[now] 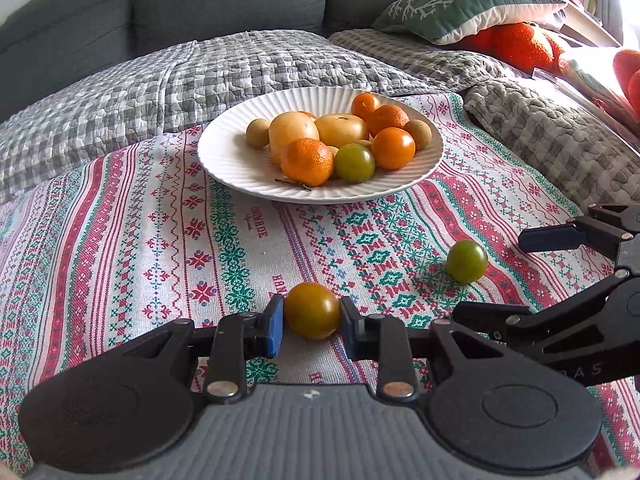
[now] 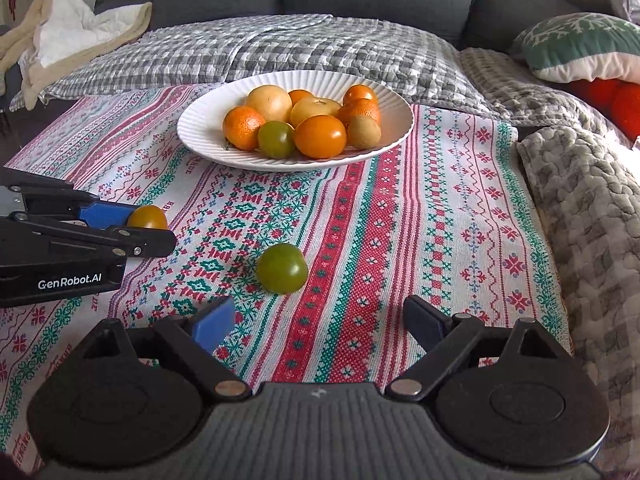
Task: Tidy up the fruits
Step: 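Grasp a yellow-green tomato with the left tool while the right tool grasps a green tomato, then carry both tomatoes onto the white plate and open both tools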
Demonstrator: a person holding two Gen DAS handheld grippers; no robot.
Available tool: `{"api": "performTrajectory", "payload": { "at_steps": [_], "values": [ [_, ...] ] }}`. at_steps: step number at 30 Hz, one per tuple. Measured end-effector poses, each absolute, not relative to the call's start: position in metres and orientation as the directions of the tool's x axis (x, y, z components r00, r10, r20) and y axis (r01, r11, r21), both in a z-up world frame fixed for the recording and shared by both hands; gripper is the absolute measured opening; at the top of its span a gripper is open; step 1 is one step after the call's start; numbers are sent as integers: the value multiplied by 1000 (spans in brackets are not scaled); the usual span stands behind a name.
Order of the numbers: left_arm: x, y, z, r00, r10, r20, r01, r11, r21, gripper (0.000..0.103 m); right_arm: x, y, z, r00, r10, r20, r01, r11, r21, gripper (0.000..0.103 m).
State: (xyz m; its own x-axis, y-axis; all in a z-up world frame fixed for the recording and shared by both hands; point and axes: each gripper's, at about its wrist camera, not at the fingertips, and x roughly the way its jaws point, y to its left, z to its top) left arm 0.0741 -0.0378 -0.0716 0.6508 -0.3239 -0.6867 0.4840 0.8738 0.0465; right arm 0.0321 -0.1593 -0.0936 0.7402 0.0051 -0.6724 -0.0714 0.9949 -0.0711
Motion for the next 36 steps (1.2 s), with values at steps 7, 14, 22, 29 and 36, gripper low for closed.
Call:
{"api": "performTrajectory", "payload": {
  "at_steps": [7, 14, 22, 29, 36],
  "values": [
    [78, -32, -69, 646, -300, -702, 444, 896, 26, 23, 38, -152, -92, 752, 3, -660, -85, 992, -93, 65],
    [77, -21, -66, 640, -295, -709, 426, 905, 7, 23, 40, -144, -89, 755, -15, -655, -91, 988, -128, 42],
    [76, -20, -64, 640, -295, -709, 427, 904, 10, 23, 44, -141, -88, 756, -10, -655, -91, 989, -120, 25],
    [76, -26, -65, 638, -298, -710, 438, 899, 17, 23, 41, -144, -86, 754, -4, -657, -93, 989, -112, 24],
    [77, -21, -57, 653, -307, -692, 432, 902, 8, 23, 40, -145, -76, 768, 13, -641, -89, 992, -85, 24]
  ]
}}
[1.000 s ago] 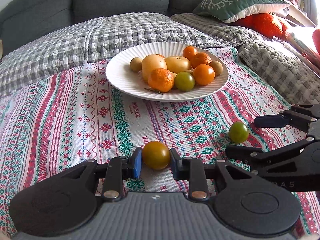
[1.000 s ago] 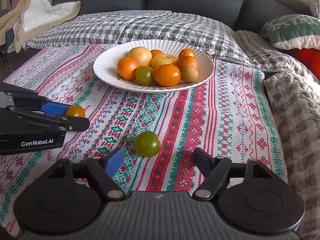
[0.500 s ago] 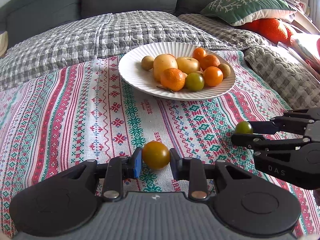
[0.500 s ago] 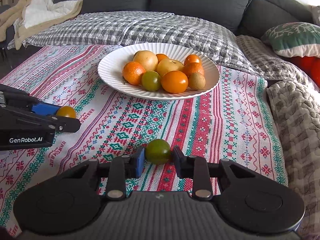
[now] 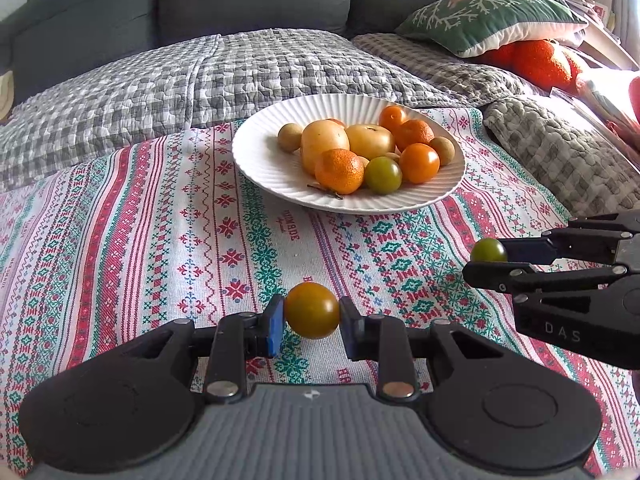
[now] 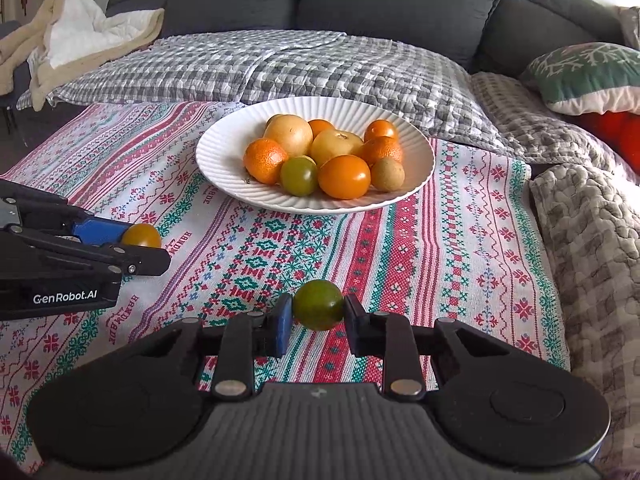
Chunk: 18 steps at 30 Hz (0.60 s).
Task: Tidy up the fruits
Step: 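Carry both tomatoes onto the white plate and open both tools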
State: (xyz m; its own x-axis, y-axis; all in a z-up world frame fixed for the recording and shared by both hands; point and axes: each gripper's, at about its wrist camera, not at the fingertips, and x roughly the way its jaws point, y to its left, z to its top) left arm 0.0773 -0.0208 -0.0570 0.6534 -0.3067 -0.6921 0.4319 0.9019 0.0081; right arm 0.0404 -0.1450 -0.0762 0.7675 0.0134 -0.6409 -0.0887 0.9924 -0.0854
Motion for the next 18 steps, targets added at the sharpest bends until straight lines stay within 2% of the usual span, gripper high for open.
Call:
{"api": "performTrajectory", "payload": {
  "at_steps": [12, 18],
  "values": [
    [88, -9, -33, 705, -340, -622, 378, 923, -76, 23, 42, -148, -51, 819, 51, -572, -66, 998, -5, 24],
    [103, -18, -33, 714, -338, -614, 384, 921, -60, 23, 49, -151, -44, 837, 67, -543, -36, 997, 67, 24]
  ]
}}
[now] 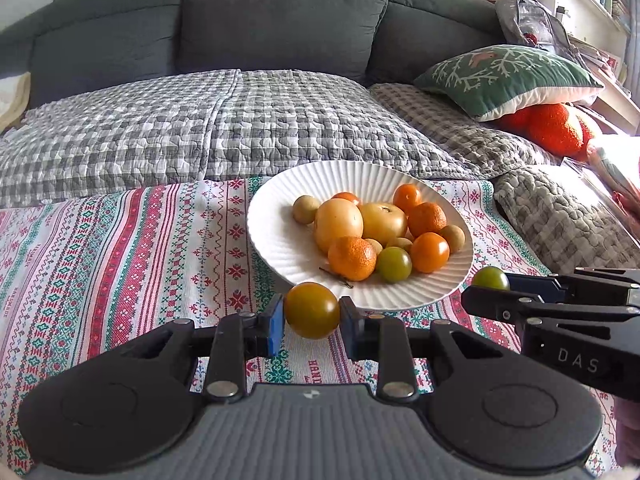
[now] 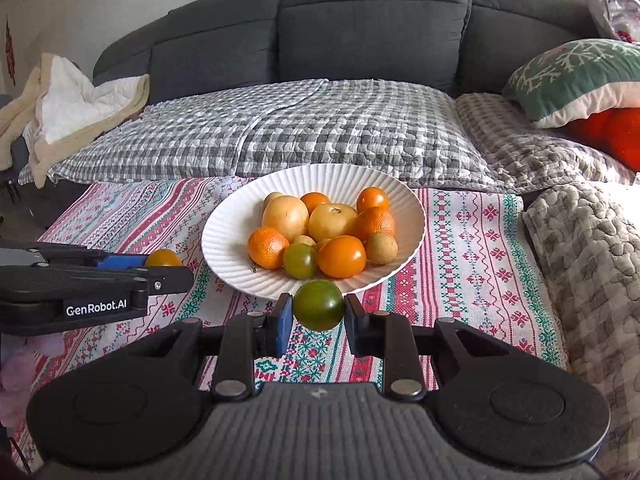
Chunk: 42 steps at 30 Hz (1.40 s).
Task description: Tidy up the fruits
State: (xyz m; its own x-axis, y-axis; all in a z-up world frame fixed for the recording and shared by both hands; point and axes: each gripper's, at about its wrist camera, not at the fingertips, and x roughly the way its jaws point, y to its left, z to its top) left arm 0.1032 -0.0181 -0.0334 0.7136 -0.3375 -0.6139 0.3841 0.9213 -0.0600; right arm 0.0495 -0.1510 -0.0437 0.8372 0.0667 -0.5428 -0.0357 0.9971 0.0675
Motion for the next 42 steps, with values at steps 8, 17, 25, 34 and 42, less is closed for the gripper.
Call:
{"api": "performTrajectory", "payload": {
  "at_steps": [8, 17, 25, 34, 42],
  "values": [
    [136, -25, -33, 723, -336, -604, 408, 913, -19, 23, 67, -152, -47, 843, 63, -534, -2, 994, 113, 24],
    [161, -33, -44, 694, -340, -635, 454, 891, 18, 23, 83, -151, -55, 835, 61, -546, 4, 993, 116, 24],
    [168, -32, -46, 683, -358, -637, 465, 885, 0, 24, 87, -149, -58, 832, 56, -552, 3, 995, 105, 26],
    [152, -25, -38, 687, -372, -625, 450, 892, -36, 49, 74, -151, -49, 843, 49, -535, 5, 995, 99, 50],
    [120, -20, -27, 657, -357, -663, 422, 904, -68, 73, 48, -163, -32, 832, 25, -555, 40, 994, 106, 64]
  ]
}}
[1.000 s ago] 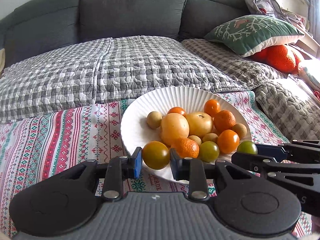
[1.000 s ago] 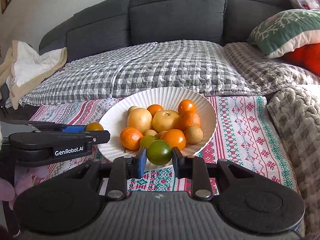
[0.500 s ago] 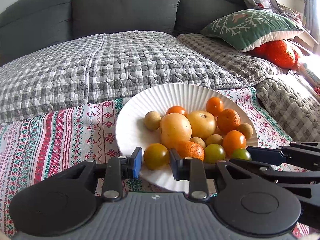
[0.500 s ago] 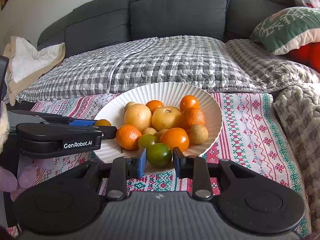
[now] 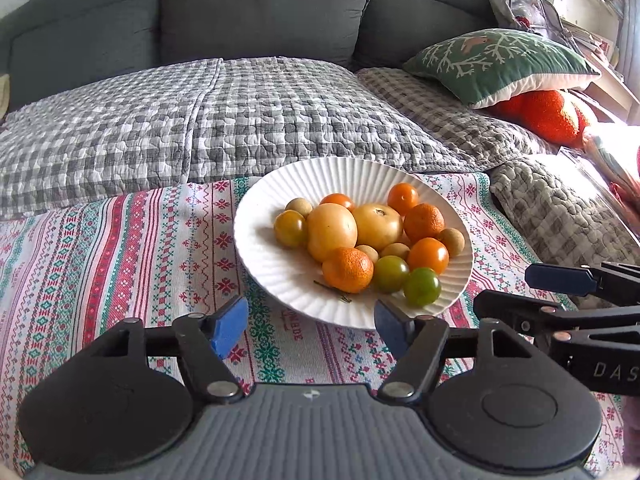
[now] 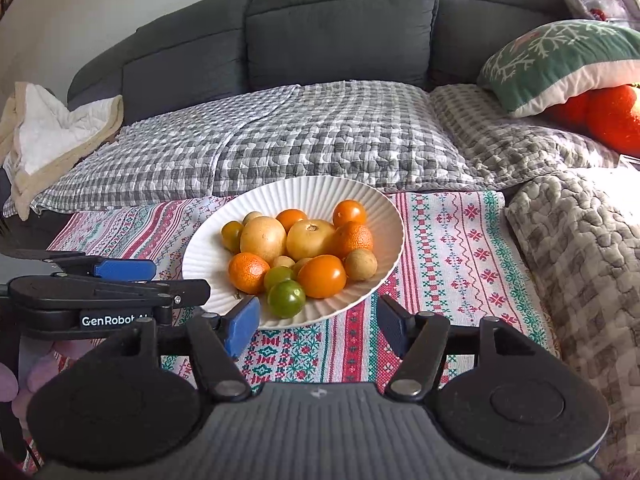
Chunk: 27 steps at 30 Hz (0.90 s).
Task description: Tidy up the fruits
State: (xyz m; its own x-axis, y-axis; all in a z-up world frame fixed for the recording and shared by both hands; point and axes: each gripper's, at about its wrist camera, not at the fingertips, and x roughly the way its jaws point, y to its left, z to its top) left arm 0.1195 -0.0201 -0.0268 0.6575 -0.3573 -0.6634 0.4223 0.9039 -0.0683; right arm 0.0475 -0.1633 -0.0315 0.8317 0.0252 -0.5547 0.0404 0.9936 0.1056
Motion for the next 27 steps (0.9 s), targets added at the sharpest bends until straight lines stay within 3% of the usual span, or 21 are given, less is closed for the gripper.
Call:
{"api": "performTrajectory", "payload": {
  "at_steps": [5, 12, 21, 27],
  "values": [
    [97, -19, -21, 641, -326, -695, 380, 921, -82, 84, 34, -159, -22, 816, -23, -578, 70, 996, 59, 67],
    [67, -12, -9, 638, -259, -725, 284, 954, -91, 98, 13, -160, -13, 763, -116, -636, 147, 989, -4, 79],
    [37, -14, -10, 617, -156, -771, 232, 973, -12, 98, -8, -158, -11, 701, -167, -693, 236, 972, 5, 100],
    [32, -18, -10, 619, -107, -778, 220, 975, 41, 98, -8, -149, -15, 679, -192, -709, 229, 972, -44, 101]
  ]
}}
